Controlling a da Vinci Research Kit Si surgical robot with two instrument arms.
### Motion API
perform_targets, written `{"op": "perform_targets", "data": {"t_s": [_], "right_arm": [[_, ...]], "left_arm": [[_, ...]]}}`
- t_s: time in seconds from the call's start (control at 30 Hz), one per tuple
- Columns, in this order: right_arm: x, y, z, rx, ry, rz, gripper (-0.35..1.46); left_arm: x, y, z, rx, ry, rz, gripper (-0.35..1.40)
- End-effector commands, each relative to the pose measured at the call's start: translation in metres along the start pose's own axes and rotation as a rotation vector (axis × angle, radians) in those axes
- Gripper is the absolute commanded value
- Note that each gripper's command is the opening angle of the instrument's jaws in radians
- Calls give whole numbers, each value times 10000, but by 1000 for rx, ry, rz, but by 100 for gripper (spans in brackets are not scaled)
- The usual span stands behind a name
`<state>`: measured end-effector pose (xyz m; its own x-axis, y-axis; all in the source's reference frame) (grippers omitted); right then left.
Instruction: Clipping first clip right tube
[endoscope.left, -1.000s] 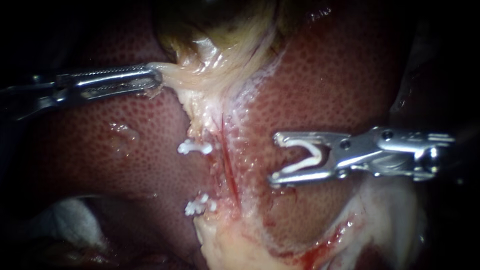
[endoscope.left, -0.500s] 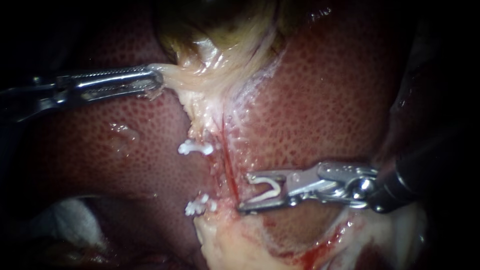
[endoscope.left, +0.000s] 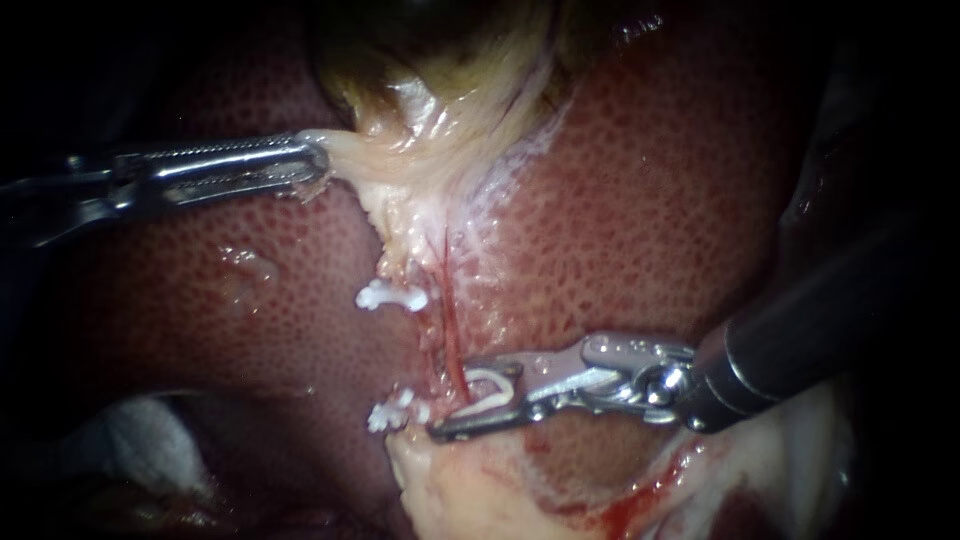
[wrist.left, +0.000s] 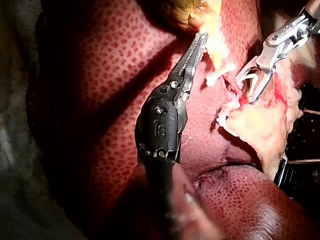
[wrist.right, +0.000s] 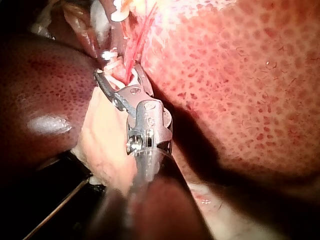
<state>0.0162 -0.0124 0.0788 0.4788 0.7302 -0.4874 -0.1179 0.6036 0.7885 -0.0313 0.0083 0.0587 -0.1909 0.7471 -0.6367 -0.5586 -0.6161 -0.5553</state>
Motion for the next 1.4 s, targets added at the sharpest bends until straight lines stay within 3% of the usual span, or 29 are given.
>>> {"op": "perform_targets", "data": {"t_s": [0.03, 0.67, 1.07, 1.13, 1.4], "right_arm": [[0, 0, 0, 5, -3, 6, 46], [4, 10, 4, 8, 3, 40, 31], [1, 19, -3, -19, 15, 62, -18], [0, 19, -4, -18, 14, 61, -34], [-3, 18, -9, -15, 17, 107, -35]], "left_arm": [[0, 0, 0, 0, 0, 0, -35], [0, 1, 1, 1, 0, 0, -35], [-2, 1, 2, 2, 0, 1, -35], [-2, 1, 2, 2, 0, 1, -35], [-2, 1, 3, 2, 0, 1, -35]]}}
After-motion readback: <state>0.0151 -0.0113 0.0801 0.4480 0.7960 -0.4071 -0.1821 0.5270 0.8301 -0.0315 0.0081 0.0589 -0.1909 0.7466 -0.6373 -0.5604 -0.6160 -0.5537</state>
